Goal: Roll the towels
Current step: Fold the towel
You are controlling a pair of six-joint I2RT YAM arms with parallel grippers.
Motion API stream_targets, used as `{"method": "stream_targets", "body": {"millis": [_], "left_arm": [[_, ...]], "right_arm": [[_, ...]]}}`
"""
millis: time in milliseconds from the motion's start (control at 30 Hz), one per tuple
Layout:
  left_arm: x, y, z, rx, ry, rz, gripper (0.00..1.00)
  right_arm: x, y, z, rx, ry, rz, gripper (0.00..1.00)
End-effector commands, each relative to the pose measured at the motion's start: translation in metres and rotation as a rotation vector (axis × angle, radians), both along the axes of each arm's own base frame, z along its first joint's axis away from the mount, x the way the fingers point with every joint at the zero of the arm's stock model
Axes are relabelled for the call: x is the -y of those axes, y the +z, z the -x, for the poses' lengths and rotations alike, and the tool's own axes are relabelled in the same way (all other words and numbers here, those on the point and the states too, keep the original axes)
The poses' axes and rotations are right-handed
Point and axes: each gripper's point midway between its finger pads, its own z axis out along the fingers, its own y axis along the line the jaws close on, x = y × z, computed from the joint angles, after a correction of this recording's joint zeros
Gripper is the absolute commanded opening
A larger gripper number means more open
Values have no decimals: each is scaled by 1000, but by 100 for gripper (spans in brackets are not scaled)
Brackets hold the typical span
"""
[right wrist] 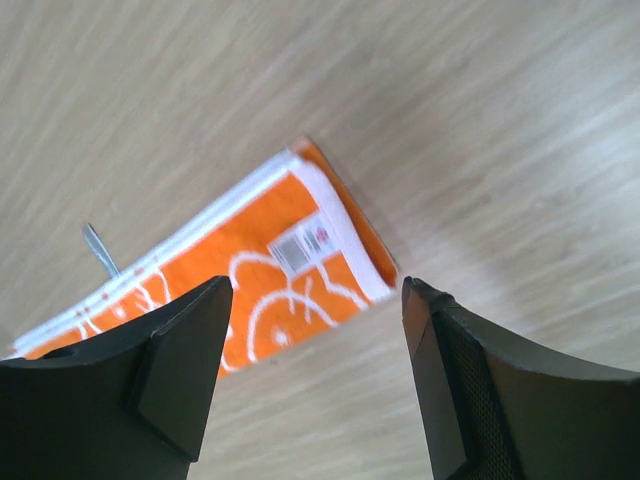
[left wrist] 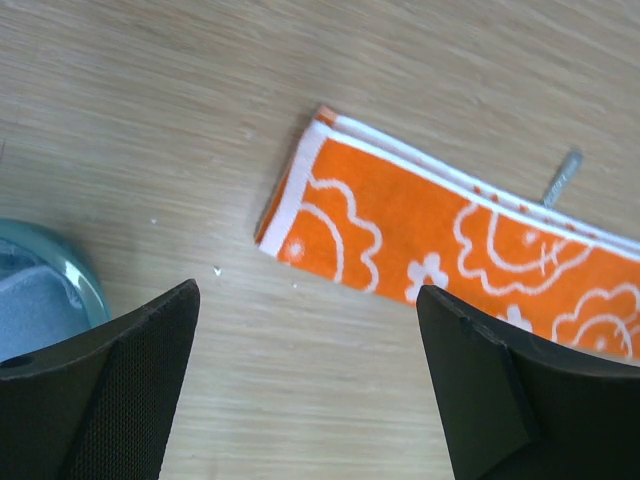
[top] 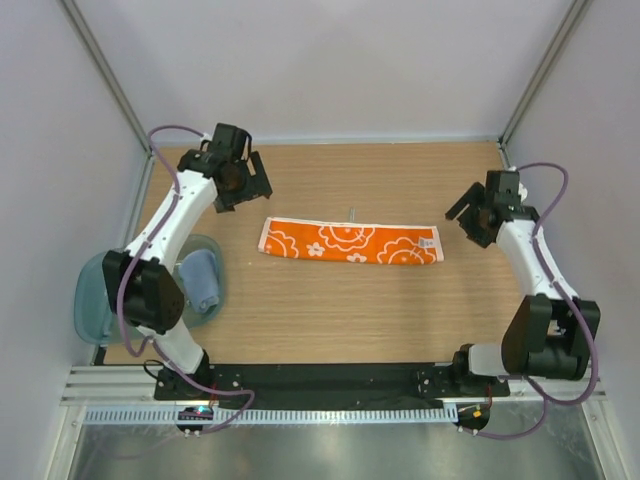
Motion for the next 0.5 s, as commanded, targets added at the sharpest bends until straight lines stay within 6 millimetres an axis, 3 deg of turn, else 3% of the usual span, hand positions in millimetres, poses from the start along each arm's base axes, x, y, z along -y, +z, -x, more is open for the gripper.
{"method": "stream_targets", "body": {"millis": [0,33,167,333,467], "left_arm": [[7,17,40,-37,-119,-1,90],[7,21,44,-33,-131,-4,90],[-5,26,67,-27,-171,-43,90],[-25,16,77,6,-166,-125,90],[-18,2,80,-5,-187,-91,90]], "right_arm": [[-18,-21,25,4,78,-53,73],[-22,-35,35,-20,81,-73,69],[-26,-53,48,-28,55,-103,64],[-31,-72,45,-41,53,-139,59],[-27,-84,40,-53,32,-131,58]]}}
